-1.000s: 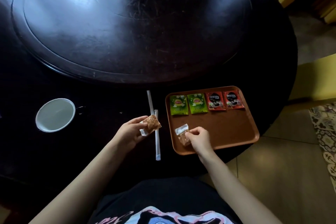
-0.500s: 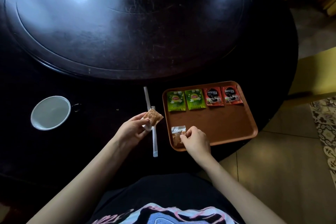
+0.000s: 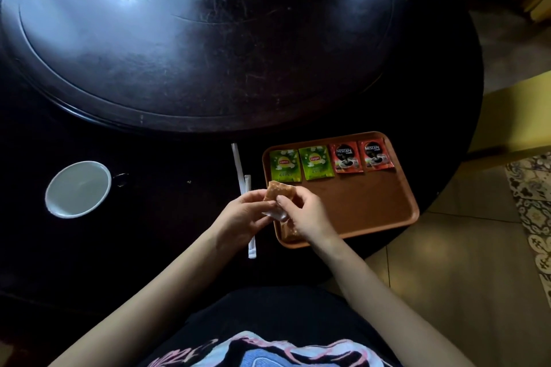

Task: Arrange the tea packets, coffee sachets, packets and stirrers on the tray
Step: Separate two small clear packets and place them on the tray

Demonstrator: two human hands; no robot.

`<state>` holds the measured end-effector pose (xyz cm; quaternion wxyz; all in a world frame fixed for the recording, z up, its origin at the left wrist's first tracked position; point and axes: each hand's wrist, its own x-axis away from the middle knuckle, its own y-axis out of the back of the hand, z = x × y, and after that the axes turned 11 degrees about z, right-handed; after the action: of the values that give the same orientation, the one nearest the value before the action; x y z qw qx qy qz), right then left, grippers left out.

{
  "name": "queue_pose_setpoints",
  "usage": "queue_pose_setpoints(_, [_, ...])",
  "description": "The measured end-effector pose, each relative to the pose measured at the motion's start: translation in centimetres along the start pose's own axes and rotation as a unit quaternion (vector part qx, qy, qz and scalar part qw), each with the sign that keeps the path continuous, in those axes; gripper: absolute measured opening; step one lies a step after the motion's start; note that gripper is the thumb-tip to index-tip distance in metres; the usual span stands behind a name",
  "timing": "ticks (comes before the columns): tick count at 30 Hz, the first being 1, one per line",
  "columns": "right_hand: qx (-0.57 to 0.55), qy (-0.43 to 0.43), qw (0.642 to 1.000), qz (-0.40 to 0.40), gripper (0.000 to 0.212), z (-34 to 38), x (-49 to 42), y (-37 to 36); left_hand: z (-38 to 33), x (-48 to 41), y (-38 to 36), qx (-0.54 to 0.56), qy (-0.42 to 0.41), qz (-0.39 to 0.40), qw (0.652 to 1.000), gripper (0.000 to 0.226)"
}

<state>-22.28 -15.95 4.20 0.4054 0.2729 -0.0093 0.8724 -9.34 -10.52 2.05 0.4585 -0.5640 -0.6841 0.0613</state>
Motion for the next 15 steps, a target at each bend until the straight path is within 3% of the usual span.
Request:
queue_pose_setpoints(6, [-0.082,0.008,0.997,0.0,0.012,-0.3,0.5,1.8,0.4,0.3,-1.0,-0.03,0.033,0.013,0.999,0.021])
queue_pose_setpoints(10, [-0.167,-0.008,0.986,-0.026,0.016,-0.2,0.4,2.1,0.2,0.2,-2.1,-0.055,0.01,0.013,0.998,0.015])
queue_pose_setpoints(15, [-0.125,0.013,0.992,-0.021,0.019,-0.2,0.4,3.6,-0.2,-0.3,-3.1,-0.106,-0.014,-0.013,0.994,0.011])
